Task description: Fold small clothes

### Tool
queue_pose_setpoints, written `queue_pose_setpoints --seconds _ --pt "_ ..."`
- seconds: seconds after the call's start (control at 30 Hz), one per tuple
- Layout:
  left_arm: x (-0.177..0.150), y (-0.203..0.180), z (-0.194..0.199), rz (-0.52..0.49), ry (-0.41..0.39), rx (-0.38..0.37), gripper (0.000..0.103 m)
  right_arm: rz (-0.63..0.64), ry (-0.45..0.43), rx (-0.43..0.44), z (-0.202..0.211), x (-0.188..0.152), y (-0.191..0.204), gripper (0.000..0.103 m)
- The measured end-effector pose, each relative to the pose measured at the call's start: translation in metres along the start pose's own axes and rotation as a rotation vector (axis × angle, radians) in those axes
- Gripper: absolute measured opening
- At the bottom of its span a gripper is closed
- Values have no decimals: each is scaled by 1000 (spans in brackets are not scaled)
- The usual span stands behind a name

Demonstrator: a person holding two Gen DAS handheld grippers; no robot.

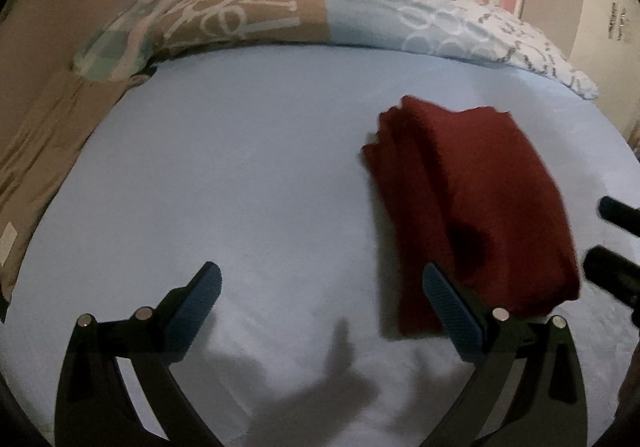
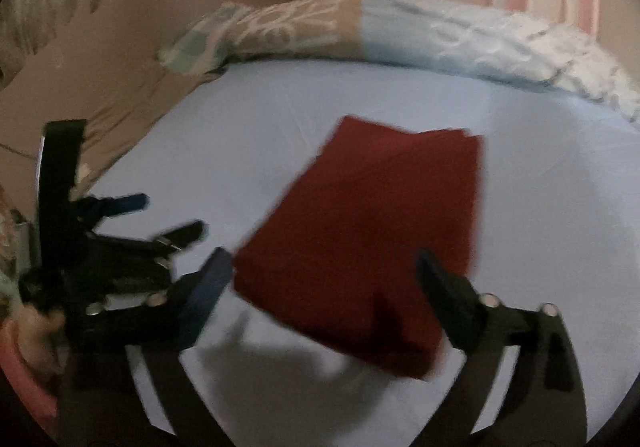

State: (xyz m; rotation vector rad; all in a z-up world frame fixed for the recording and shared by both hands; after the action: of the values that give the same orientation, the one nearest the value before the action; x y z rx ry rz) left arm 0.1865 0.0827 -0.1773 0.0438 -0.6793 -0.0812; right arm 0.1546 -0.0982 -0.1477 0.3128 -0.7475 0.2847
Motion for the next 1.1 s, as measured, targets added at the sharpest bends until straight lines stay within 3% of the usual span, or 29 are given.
queue_pose_setpoints --seconds 0.1,0.33,0.37,0.43,0.53,0.8,0.97,1.1 --pt "5 -19 5 -20 -9 -47 101 -28 5 -95 12 -9 -35 96" --pt "4 -72 -21 -68 40 -129 97 -208 7 -142 19 -32 -90 96" --pt "3 -77 -27 -72 44 -134 91 -215 6 -150 21 -34 -94 96" --pt "0 -83 -39 -80 74 -149 42 -230 1 -152 23 -36 -97 96" --pt "-4 -81 -53 -58 102 -167 25 -256 -3 -155 24 -36 -104 96" --pt "-6 -68 -24 -50 41 -181 18 -269 -15 -130 24 -38 -103 96" --pt "-26 -64 -28 -58 76 -147 18 -225 3 -122 19 -42 -89 96" --pt "-29 -56 -44 -4 101 -156 19 -227 40 -119 9 -55 -84 96"
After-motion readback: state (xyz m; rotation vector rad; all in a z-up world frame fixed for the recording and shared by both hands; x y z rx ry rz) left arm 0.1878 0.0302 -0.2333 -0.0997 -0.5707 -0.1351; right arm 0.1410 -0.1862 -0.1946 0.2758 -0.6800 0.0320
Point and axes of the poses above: each gripper's, at about its wrist camera, not at the fingertips, and z roughly against the way its jaws point, y to its left, x to its top, the point moved 3 cm from there along -z, roughly the way its jaws point, and after that the axes turned 3 degrees about x, right-handed, at the moved point
